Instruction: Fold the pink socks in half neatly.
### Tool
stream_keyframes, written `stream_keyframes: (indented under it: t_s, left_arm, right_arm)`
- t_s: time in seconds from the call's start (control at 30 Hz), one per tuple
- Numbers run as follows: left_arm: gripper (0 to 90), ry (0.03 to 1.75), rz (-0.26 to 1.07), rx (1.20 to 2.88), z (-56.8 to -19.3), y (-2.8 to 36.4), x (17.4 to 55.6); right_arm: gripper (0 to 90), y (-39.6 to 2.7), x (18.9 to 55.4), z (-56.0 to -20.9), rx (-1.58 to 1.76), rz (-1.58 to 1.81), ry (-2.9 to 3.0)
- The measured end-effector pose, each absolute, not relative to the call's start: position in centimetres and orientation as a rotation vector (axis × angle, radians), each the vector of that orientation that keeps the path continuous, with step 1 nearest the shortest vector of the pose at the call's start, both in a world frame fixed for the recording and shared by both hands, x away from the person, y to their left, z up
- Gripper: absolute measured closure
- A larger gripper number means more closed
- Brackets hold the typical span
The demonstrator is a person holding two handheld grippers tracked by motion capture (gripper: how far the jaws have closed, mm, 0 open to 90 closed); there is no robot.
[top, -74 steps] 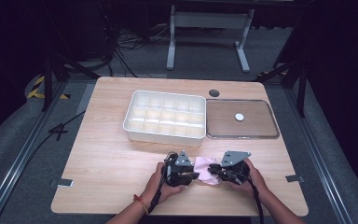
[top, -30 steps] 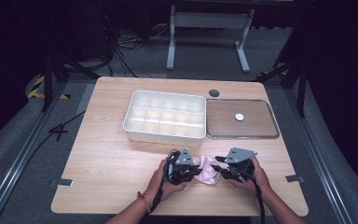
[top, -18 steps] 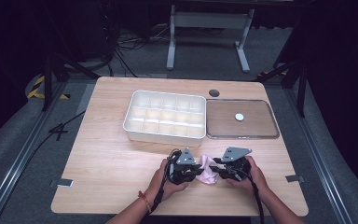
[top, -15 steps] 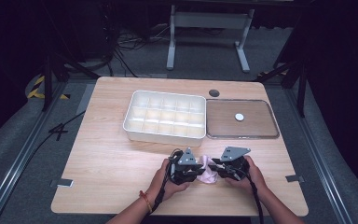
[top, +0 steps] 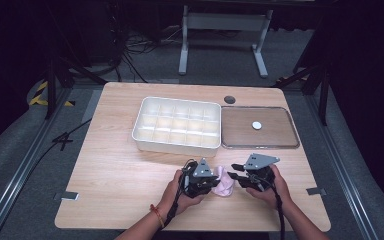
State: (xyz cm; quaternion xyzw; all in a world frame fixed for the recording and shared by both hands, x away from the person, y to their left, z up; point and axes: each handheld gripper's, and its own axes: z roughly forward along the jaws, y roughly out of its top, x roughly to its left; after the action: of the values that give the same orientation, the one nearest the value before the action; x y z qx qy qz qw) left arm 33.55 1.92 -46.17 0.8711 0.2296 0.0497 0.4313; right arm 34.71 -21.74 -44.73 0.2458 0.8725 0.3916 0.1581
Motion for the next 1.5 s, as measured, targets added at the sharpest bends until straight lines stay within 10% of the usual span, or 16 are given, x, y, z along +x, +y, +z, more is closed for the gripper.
stream_keyframes:
  t_s: [0.9, 1.5]
  left_arm:
    - [75.6, 0.522, 0.156, 2.211, -46.4, -0.4, 33.4]
    - [76.2, 0.499, 0.178, 2.257, -47.0, -1.1, 33.3]
  right_arm:
    - [87.5, -20.9, 35.8, -47.2, 0.754, 1.058, 2.584]
    - [78.4, -22.2, 35.7, -44.9, 0.767, 1.303, 2.477]
